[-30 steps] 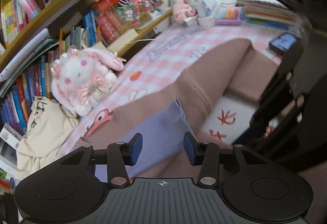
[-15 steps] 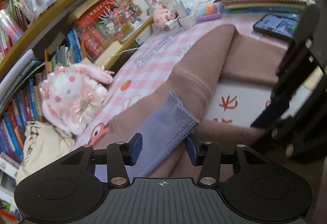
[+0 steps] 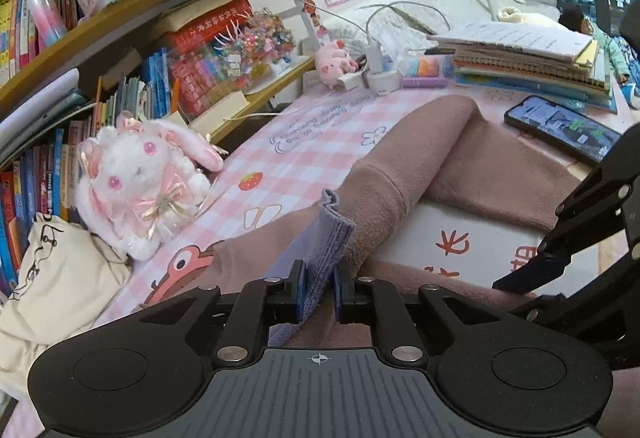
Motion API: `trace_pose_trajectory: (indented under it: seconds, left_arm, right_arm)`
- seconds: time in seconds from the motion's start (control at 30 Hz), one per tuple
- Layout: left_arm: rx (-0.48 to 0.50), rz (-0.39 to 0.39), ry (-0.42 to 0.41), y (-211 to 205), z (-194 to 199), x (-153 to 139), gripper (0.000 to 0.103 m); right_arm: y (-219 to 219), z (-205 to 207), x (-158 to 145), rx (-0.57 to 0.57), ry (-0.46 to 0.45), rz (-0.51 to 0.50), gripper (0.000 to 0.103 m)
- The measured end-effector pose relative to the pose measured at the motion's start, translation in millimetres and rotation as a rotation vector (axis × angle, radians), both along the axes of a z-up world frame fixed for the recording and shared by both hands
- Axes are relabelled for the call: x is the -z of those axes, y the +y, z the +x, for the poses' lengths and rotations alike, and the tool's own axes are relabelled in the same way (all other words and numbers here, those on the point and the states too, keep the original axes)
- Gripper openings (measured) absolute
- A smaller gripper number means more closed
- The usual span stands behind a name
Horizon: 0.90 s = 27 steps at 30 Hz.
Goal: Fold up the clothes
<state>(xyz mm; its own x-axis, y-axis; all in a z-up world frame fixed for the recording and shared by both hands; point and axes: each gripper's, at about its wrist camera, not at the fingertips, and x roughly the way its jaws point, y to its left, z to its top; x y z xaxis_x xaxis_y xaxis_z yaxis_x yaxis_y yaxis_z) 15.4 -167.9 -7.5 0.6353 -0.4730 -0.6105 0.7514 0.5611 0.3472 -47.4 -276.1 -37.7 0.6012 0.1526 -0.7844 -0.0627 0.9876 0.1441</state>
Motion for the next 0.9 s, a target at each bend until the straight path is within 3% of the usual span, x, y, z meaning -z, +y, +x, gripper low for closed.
trace_pose_trajectory:
  seconds: [0.33,0.43,0.47,0.6,0.9]
  left_arm:
    - [-0.039,-0.069,0.051,8,11,-10,0.013]
    - [-0.053,-0.087,0.051,11,11,-14,0.009]
    - [-0.059,-0.094,0.051,13,11,-15,0.003]
    - [-0.081,-0.121,0.049,18,12,-21,0.003]
    - [-0.071,-0.073,0.039,12,10,-18,0.003]
  right_arm:
    - [2,0,1,0.024,-0.007,-0.006,0.021]
    - [2,0,1,0.028,-0.008,-0.002,0.021]
    - [2,0,1,0.029,-0.008,-0.002,0.021]
    - [2,-1,0,0.033,-0.008,-0.001,0.021]
    - [-1,-2,1,0.046,-0.019,0.021,0.021]
